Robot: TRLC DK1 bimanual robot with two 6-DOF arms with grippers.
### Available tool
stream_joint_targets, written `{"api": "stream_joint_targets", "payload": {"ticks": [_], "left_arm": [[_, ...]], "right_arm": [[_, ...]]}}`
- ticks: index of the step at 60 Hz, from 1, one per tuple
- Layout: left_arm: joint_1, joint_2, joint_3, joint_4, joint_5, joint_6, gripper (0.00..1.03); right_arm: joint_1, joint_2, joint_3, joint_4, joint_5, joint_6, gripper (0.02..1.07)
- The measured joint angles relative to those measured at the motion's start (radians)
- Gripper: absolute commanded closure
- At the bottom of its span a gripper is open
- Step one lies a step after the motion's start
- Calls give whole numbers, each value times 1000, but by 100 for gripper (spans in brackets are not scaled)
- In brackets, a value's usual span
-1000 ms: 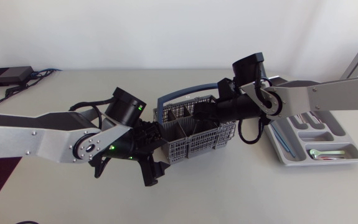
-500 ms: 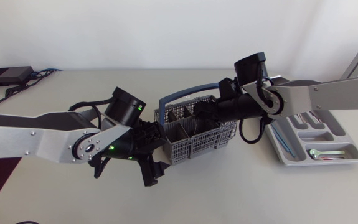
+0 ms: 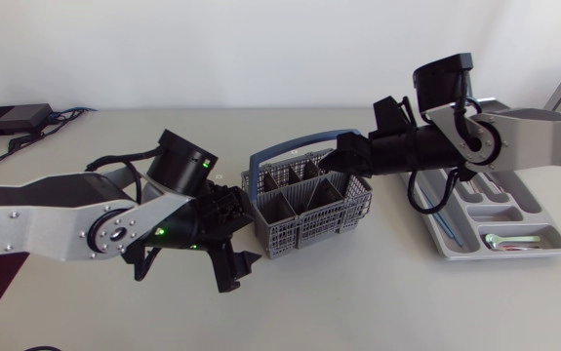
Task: Sort the cutlery from the basket into the organizer compartments.
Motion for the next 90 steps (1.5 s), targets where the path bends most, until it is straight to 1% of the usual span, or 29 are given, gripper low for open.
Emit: {"api": "stream_joint_targets", "payload": {"ticks": [6,19,27,31,38,48,57,62,69,72,79,90], "left_arm": [[-2,-19,0,-8,-11,0,14],[-14,-76,-5,-25,-19,0,14],[-17,-111,-6,-36,-21,-1,14],[-17,-144,-16,-45,-24,-4,14],[-10,-182,-31,-56,-26,-4,14],[24,-227,-44,-72,-26,-4,14],[34,-237,-44,-75,-27,-4,14],[34,-237,-44,-76,-28,-4,14],[34,-237,-44,-78,-49,-4,14],[34,-237,-44,-84,-57,-4,14],[30,-237,-44,-98,-75,-4,14],[29,-237,-44,-106,-87,-4,14]], "right_arm": [[-16,-43,-14,-19,-35,-4,100],[-127,-158,-50,-55,-146,-8,100],[-199,-246,-52,-80,-173,-27,100],[-269,-335,-55,-137,-183,-77,100],[-380,-410,-61,-225,-195,-200,100],[-587,-432,-84,-363,-196,-483,100],[-769,-369,-102,-401,-166,-739,100],[-850,-325,-109,-402,-93,-885,100],[-922,-276,-114,-390,-28,-1034,100],[-950,-254,-118,-366,4,-1098,100],[-994,-225,-156,-267,76,-1221,100],[-1022,-217,-247,-164,134,-1377,100]]}}
